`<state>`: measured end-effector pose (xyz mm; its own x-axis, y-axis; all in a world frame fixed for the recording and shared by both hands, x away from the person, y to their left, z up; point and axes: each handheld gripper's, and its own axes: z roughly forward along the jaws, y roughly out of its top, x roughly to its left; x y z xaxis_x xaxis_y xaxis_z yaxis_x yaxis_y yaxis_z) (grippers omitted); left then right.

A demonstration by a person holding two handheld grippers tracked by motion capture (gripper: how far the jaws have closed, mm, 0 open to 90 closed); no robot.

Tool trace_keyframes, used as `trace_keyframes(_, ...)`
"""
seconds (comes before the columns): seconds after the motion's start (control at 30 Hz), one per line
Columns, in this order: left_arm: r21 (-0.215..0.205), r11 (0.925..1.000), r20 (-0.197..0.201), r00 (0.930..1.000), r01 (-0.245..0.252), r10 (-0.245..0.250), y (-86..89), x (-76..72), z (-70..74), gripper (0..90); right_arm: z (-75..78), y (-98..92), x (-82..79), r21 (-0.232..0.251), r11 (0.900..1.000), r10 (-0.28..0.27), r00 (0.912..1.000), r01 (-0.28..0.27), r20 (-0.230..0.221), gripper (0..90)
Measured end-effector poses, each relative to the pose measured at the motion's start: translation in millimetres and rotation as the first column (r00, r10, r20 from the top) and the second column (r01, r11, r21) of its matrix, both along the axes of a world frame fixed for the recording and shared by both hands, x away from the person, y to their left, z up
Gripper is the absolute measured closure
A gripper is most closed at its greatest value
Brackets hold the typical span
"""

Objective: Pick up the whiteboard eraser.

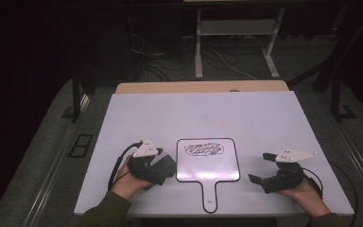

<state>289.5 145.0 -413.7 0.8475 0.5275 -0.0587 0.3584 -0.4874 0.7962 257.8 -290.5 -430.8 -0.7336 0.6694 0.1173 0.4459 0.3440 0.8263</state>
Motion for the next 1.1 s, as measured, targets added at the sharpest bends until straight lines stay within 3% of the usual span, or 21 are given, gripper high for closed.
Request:
trace_keyframes(0.5, 0.111, 0.9936, -0.022, 0.9995, -0.022, 0.024, 1.5, -1.3, -11.0, 13.9, -2.4, 1.3, 1.6, -0.011, 1.000, 0.010, 0.9999, -0.010, -0.010, 0.0)
trace_keyframes(1.1, 0.158, 0.9866, -0.064, 0.9966, -0.042, 0.053, 16.8, -3.2, -17.4, 20.4, -4.1, 1.1, 1.4, -0.017, 1.000, 0.007, 0.9998, -0.008, -0.016, 0.0)
